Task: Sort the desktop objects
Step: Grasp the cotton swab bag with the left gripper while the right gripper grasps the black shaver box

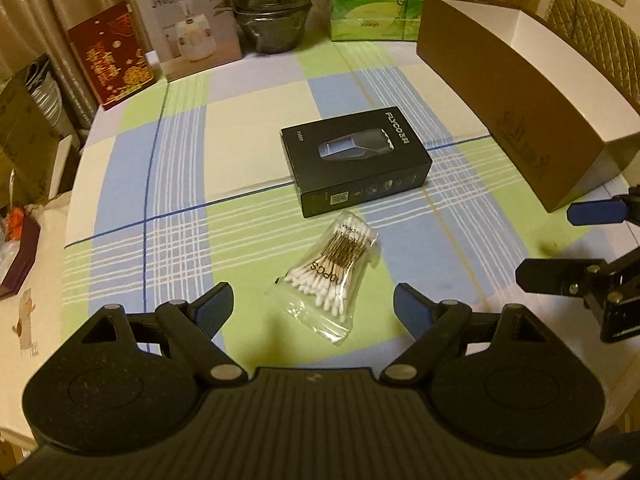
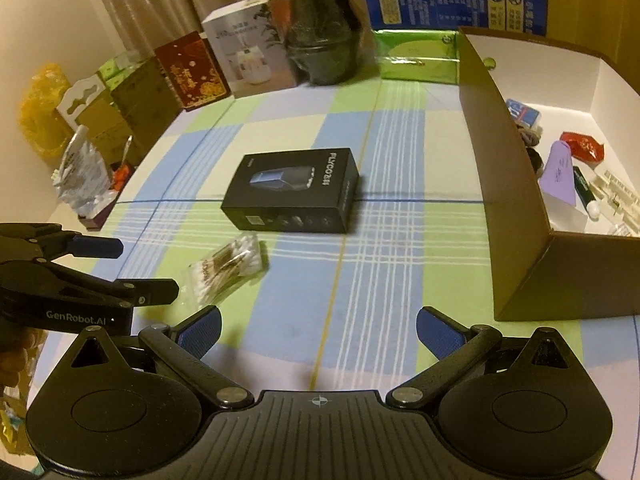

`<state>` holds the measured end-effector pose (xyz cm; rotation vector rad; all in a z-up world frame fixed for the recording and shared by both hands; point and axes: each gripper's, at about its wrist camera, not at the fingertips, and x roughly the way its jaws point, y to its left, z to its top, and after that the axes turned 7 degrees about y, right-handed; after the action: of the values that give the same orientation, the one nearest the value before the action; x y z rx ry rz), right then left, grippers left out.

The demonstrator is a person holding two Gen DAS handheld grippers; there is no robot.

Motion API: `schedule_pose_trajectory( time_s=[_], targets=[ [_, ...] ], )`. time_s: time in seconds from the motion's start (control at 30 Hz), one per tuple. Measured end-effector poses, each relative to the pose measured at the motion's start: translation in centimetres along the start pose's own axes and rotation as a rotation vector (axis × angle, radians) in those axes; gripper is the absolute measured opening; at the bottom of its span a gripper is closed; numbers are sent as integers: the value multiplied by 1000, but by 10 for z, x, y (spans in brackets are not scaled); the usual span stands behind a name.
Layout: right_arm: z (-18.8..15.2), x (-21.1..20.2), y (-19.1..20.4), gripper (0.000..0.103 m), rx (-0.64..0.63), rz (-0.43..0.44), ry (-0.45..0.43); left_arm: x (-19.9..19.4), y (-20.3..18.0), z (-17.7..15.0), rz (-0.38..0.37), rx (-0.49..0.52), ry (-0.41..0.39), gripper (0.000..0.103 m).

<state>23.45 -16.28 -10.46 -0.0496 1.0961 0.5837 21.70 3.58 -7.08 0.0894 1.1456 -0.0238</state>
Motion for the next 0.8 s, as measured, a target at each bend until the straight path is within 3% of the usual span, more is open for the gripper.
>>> schedule_pose_trajectory(
  time_s=[0.23, 0.4, 0.53, 0.57, 0.7, 0.8],
  targets=[
    [1, 12, -1, 101, 45, -28, 12, 30, 0, 10, -44, 93, 5, 77],
    [0, 15, -1, 101, 70, -48, 18, 55, 4, 18, -71, 125, 26, 65],
    [1, 18, 0, 101, 77, -59, 25, 64, 7, 23, -106, 161, 18, 64],
    [1, 19, 1, 101, 78, -62, 27, 66, 7, 24, -120, 169, 16, 61],
    [5, 24, 3, 101, 73, -64, 35, 73, 12, 25, -155, 168, 33, 32],
    [10, 29, 8, 101, 53, -58, 42, 73, 17, 20, -160, 152, 25, 24]
  ],
)
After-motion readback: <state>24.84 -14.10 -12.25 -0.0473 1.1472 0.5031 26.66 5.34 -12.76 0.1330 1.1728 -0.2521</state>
